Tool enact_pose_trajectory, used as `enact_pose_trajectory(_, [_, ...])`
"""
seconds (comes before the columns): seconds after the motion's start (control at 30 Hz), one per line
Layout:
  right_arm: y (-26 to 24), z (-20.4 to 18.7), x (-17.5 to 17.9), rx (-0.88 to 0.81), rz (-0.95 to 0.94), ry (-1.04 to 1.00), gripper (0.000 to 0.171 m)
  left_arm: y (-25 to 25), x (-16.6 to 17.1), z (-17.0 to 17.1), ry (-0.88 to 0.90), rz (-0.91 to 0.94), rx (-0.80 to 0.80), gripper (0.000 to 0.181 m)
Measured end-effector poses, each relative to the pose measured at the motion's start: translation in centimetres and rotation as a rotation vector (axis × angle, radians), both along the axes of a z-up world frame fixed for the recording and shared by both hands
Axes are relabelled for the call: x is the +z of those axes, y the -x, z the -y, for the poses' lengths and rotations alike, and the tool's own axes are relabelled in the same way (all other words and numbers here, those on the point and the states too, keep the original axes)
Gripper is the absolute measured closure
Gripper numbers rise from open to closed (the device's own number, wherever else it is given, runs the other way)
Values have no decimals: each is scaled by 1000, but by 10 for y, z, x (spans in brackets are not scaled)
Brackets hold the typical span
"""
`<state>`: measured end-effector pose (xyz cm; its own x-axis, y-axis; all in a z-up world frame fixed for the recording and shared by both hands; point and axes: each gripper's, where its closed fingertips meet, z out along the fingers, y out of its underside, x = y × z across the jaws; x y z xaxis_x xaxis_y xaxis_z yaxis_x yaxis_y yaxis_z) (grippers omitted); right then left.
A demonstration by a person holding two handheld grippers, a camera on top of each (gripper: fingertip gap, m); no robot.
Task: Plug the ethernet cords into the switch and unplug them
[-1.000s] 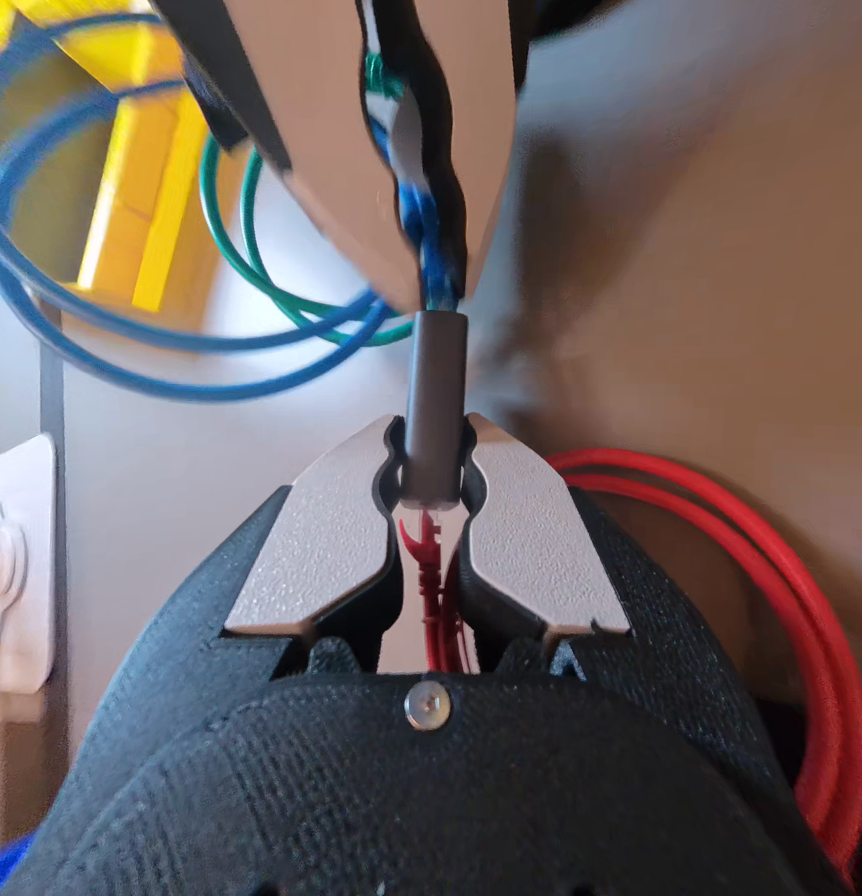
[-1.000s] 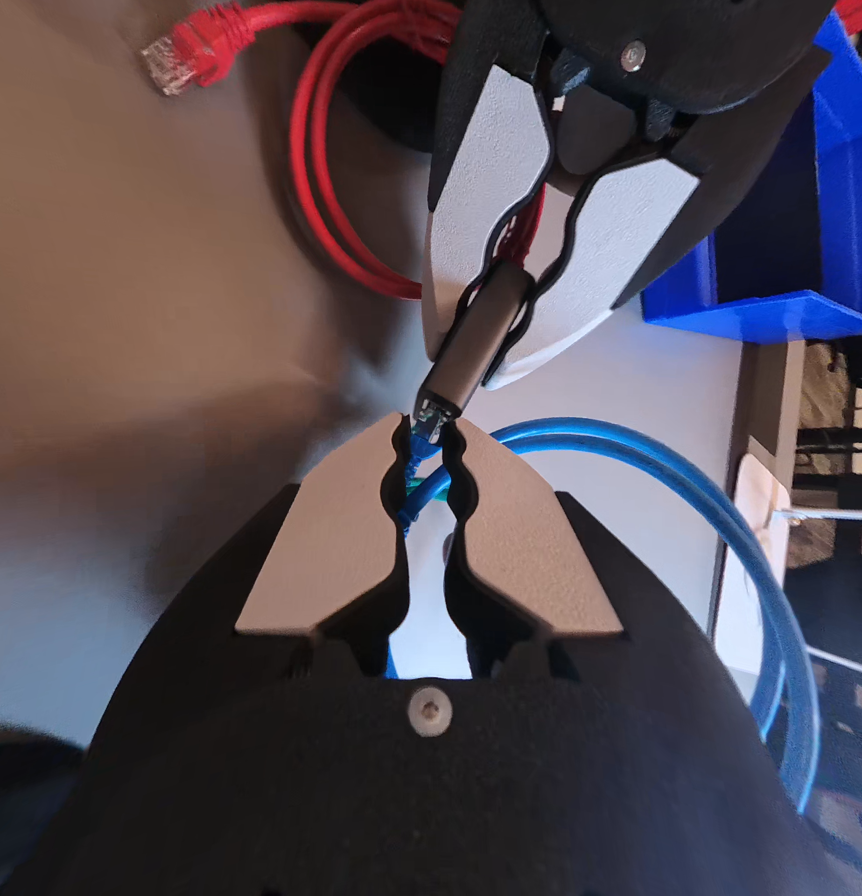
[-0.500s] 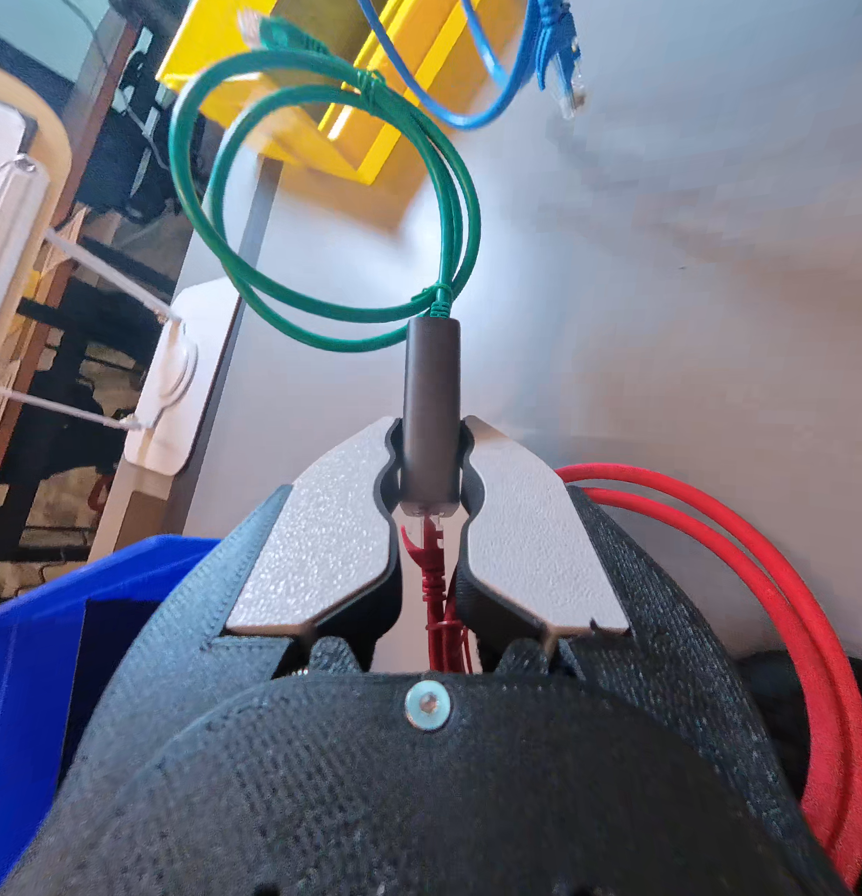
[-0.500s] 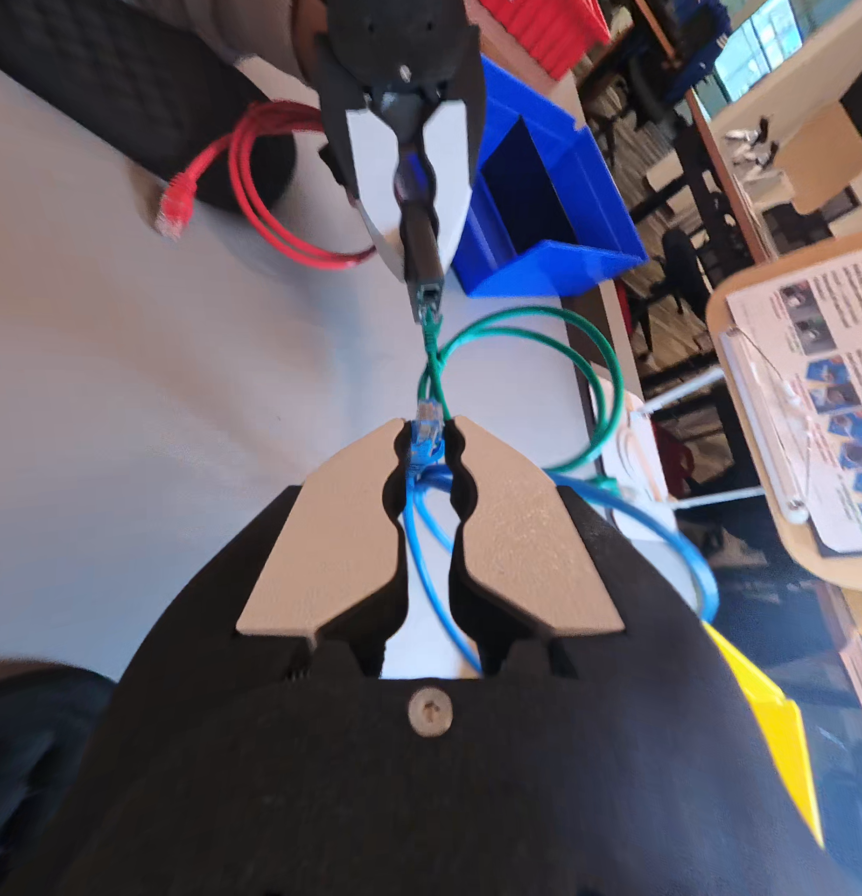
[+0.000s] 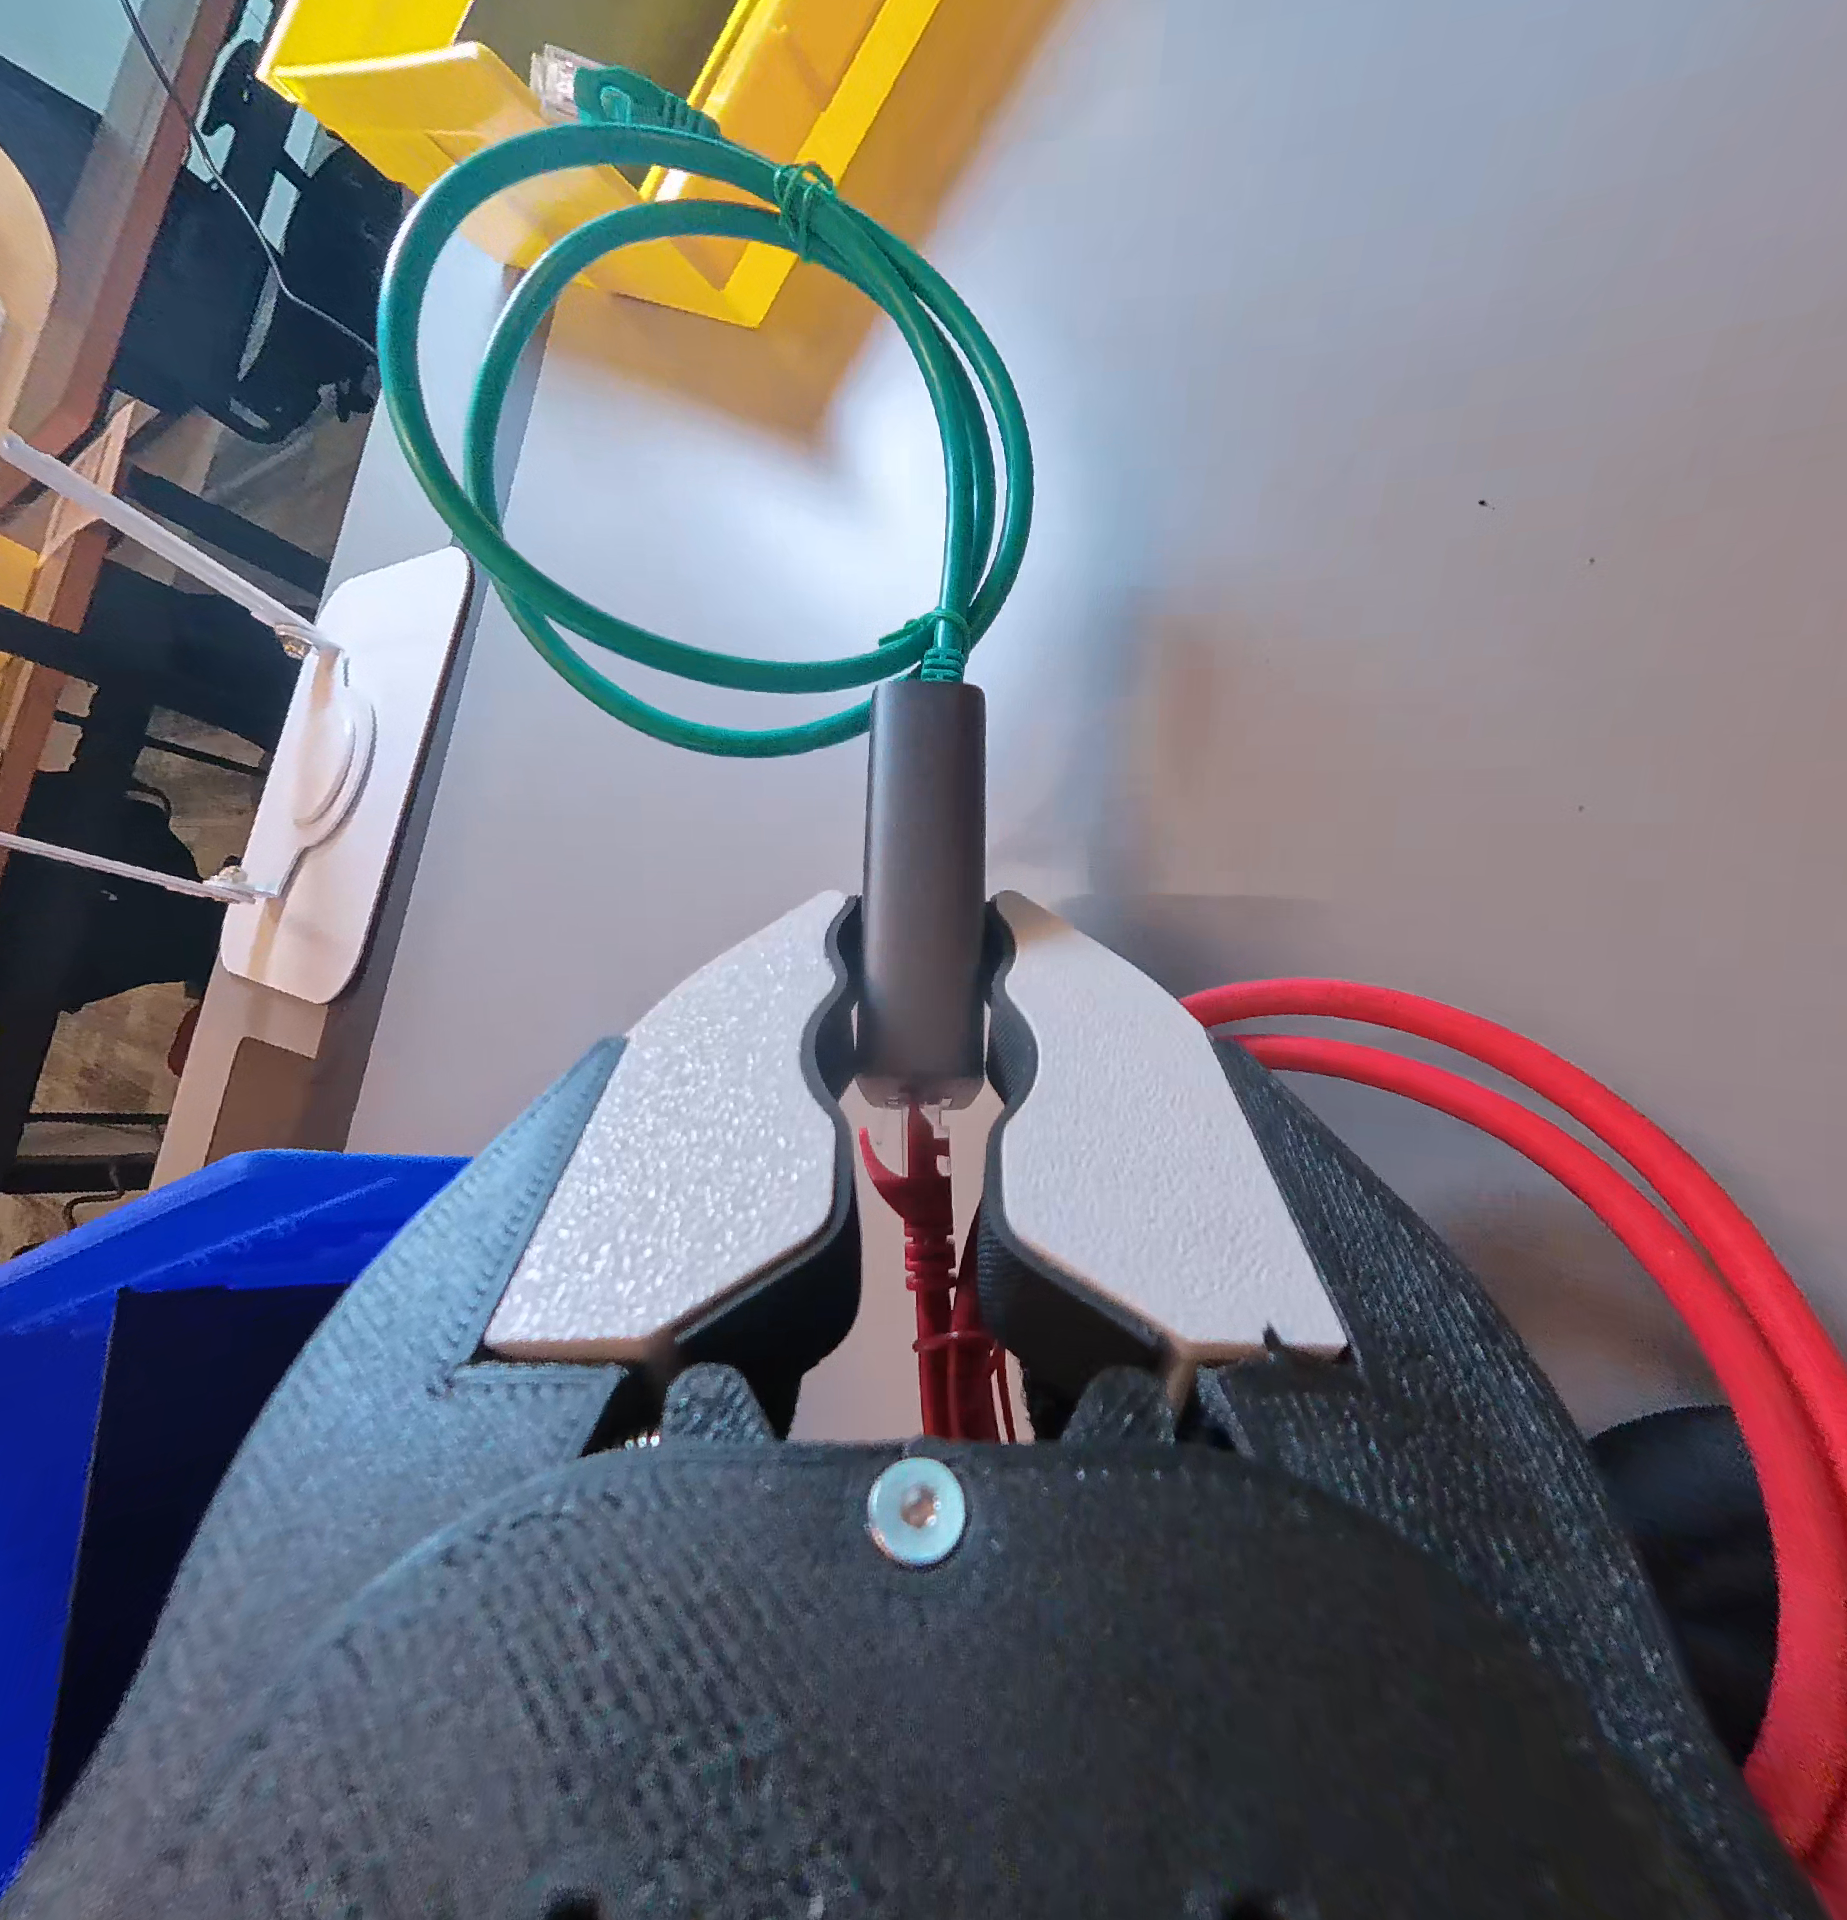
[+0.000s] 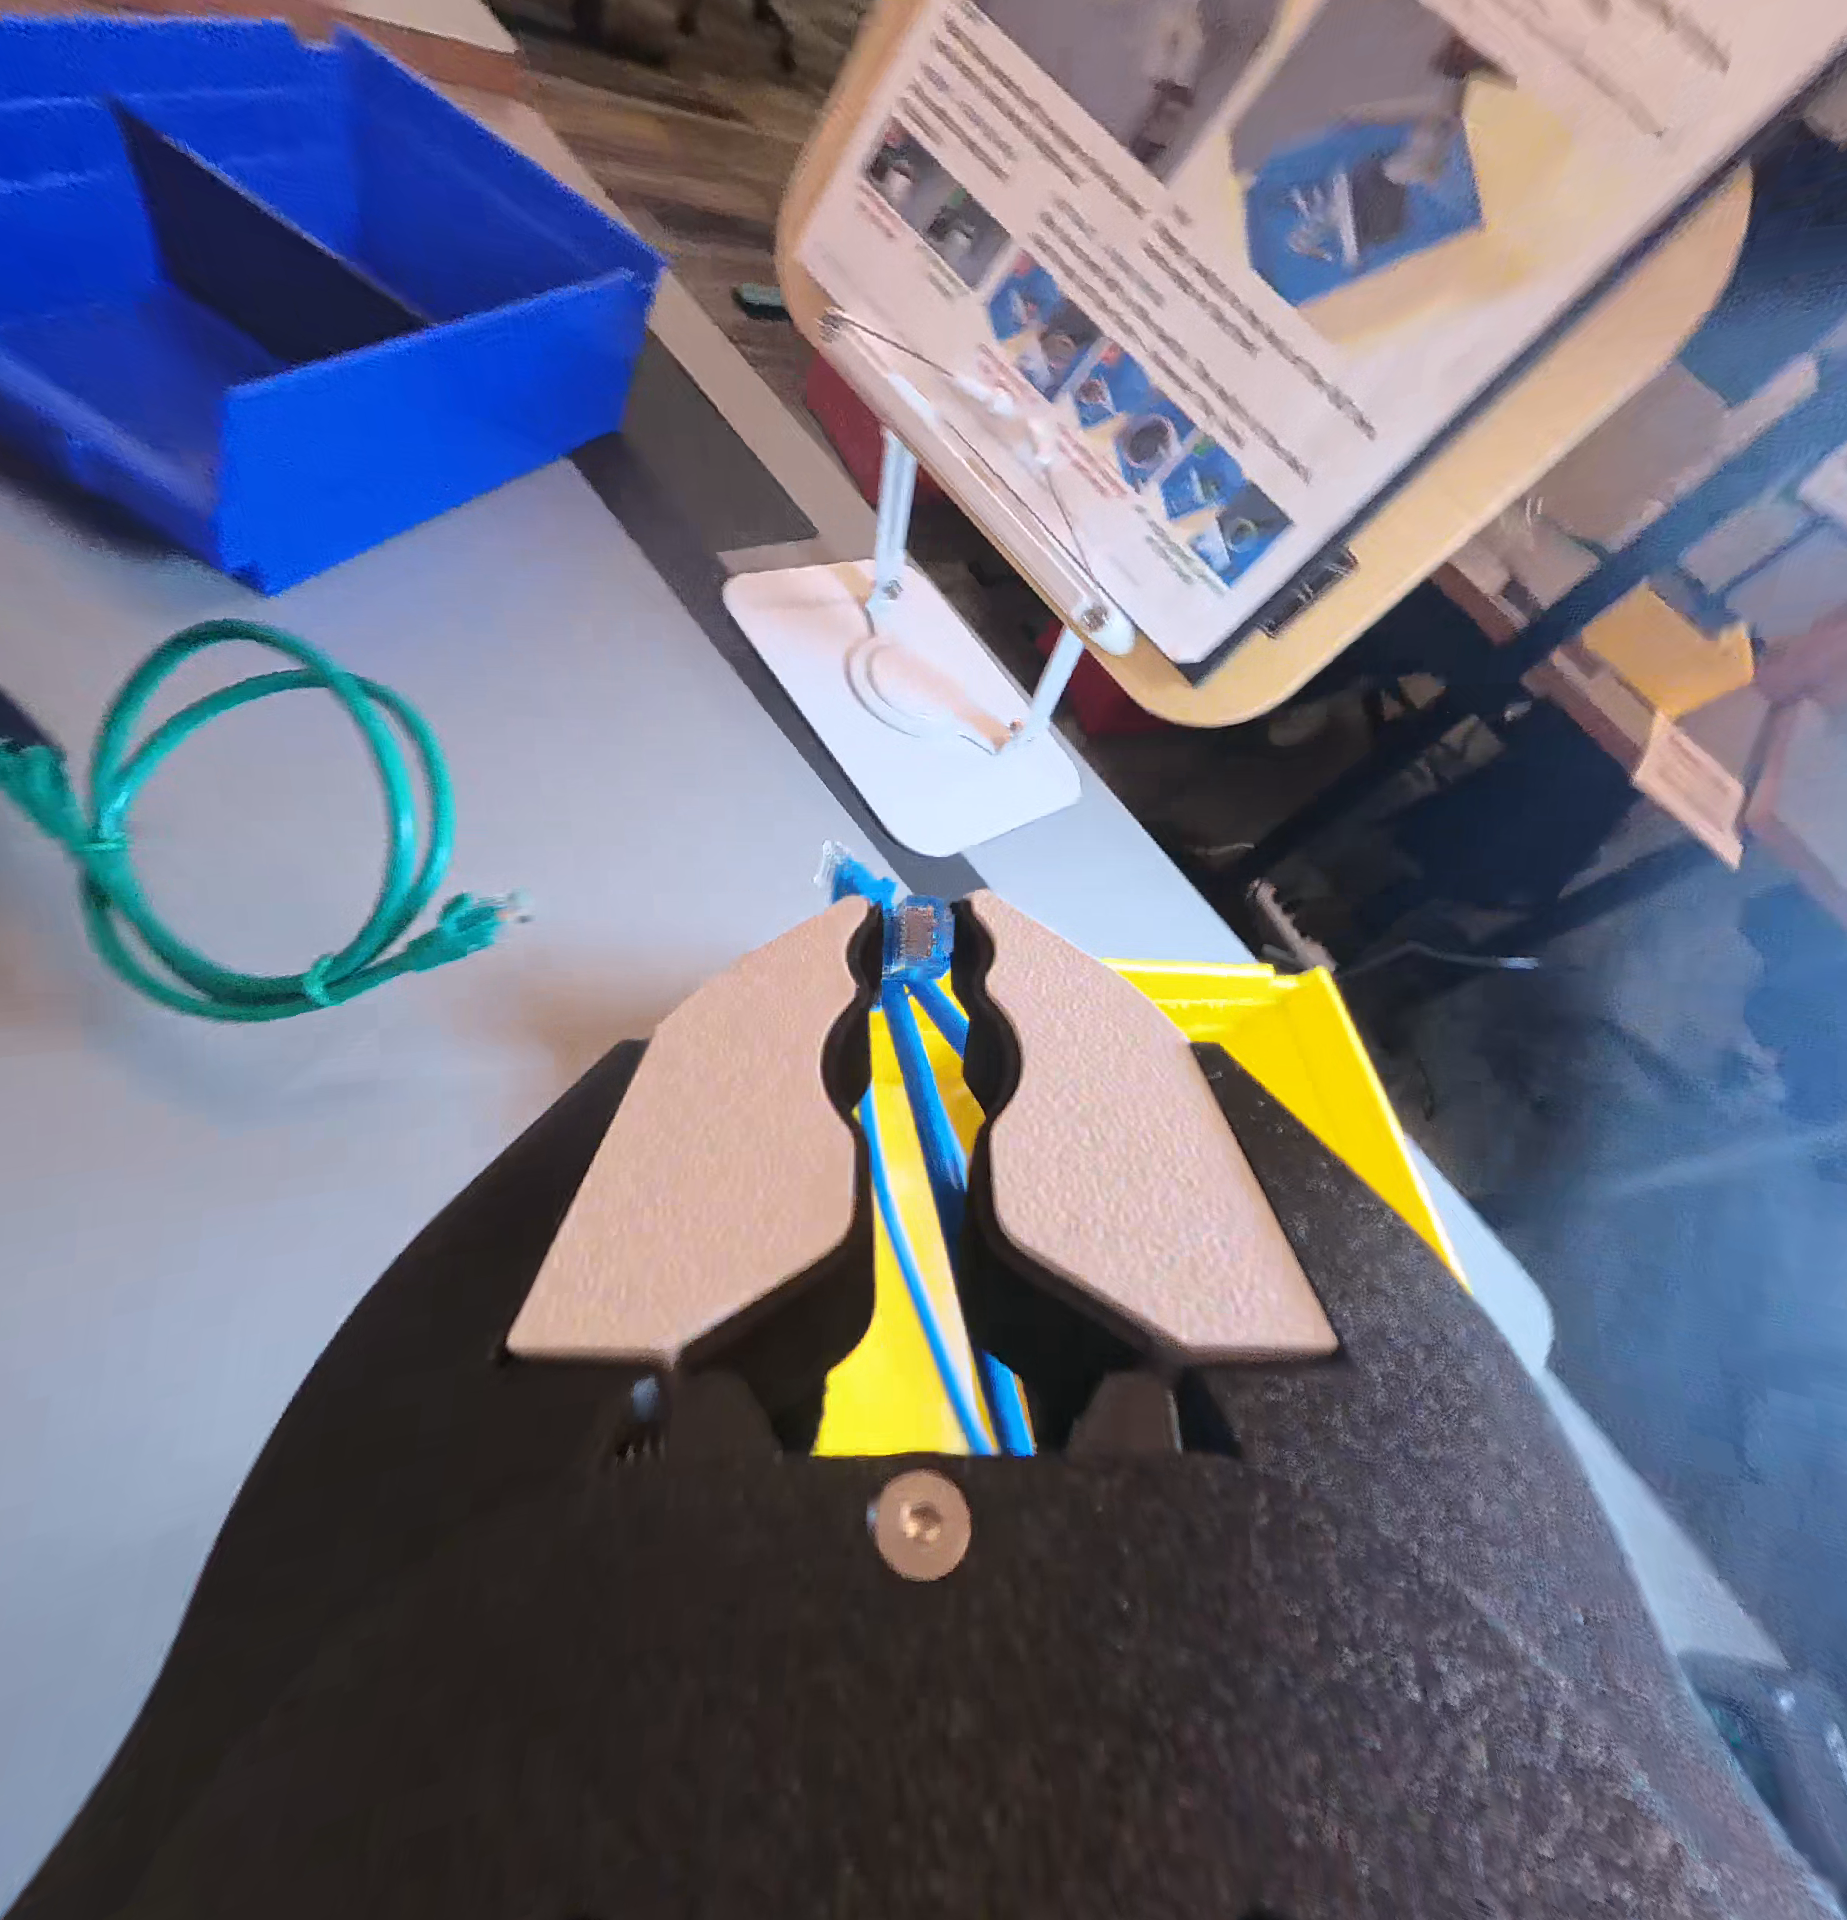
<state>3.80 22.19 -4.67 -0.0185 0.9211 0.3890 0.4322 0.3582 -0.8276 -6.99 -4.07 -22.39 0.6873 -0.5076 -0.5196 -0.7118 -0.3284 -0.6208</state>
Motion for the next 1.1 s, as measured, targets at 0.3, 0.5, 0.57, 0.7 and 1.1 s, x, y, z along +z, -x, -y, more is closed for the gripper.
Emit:
enact_pose_trajectory(0.3, [13, -39, -20, -130, -52, 376, 159, 0, -6, 1, 19, -6, -8, 160])
enact_pose_trajectory(0.5, [-12, -112, -77, -429, 50, 474, 154, -2, -8, 1, 22, -20, -15, 160])
enact_pose_trajectory(0.57, [-21, -130, -84, -473, 47, 493, 153, -3, -6, 1, 18, -14, -16, 160])
enact_pose_trajectory(0.7, [-42, -158, -98, -550, 138, 449, 151, -3, -10, 1, 30, -20, -19, 160])
enact_pose_trajectory(1.1, [-14, -109, -50, -243, -155, 1036, 162, -5, -14, 3, 52, -29, -31, 160])
